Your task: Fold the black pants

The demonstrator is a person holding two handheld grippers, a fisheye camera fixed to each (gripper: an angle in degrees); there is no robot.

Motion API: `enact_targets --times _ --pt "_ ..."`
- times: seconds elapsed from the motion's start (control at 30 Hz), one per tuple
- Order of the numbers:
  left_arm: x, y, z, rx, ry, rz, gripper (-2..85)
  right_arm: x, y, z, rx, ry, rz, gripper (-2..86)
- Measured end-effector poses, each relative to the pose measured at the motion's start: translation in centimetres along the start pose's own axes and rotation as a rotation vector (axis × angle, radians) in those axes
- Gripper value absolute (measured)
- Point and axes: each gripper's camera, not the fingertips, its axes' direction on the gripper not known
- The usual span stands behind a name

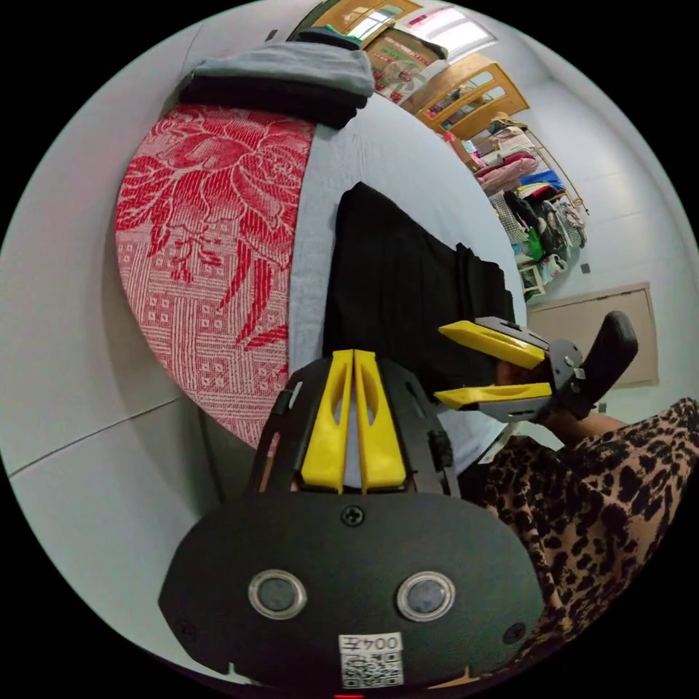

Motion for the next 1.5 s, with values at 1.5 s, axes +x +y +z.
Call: enact_targets --times 1.5 --pt "6.1 -5.5 4.2 0.013 0.140 -0.013 9.3 36.7 37.1 -13.2 0.628 -0.318 1.333 0.9"
